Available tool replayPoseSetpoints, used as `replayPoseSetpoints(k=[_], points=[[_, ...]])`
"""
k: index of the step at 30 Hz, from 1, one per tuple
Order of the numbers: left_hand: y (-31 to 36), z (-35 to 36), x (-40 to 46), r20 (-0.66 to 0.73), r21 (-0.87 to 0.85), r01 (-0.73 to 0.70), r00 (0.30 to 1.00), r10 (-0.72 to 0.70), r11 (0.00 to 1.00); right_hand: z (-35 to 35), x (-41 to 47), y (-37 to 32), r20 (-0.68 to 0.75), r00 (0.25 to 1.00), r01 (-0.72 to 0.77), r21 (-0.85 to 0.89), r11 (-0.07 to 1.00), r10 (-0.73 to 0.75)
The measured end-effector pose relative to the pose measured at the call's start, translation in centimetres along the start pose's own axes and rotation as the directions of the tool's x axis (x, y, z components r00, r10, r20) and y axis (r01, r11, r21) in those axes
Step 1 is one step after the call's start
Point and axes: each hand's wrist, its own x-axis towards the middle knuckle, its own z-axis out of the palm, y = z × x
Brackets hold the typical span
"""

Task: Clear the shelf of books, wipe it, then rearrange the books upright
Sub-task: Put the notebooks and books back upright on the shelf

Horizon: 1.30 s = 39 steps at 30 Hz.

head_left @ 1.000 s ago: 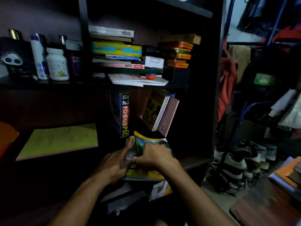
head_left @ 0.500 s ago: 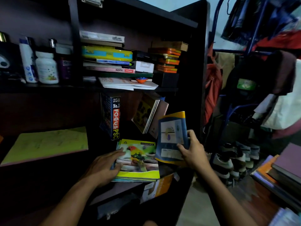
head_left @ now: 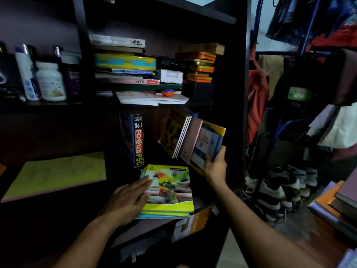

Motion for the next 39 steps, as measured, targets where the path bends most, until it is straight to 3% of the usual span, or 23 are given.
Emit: replayPoseSetpoints(k=[8, 17, 22, 29, 39], points=[[-0.1, 0.2, 0.1, -0.004, -0.005, 0.005, 1.000, -0.005, 1.000, 6.4, 3.3, 1.1, 0.038, 0.997, 0.073, 0.017, 0.997, -0.073], [0.2, 0.0, -0.1, 0.001, 0.010, 0.017, 1.000, -0.017, 1.000, 7.4, 2.7, 1.4, -0.035, 0.980, 0.196, 0.014, 0.980, -0.196], [0.5, -0.2, -0.1, 0.007, 0.019, 0.015, 1.000, -0.016, 1.000, 7.1, 2.2, 1.8, -0.077, 0.987, 0.144, 0.035, 0.989, -0.141], [0.9, -0.6, -0.2, 0.000, 0.047, 0.020, 1.000, -0.020, 0.999, 7.2, 3.4, 1.7, 0.028, 0.980, 0.195, 0.031, 0.980, -0.196], [0.9, -0.5, -0.3, 0.010, 0.014, 0.037, 0.999, -0.037, 0.999, 8.2, 3.0, 0.9, 0.021, 0.989, 0.146, 0.048, 0.988, -0.148]])
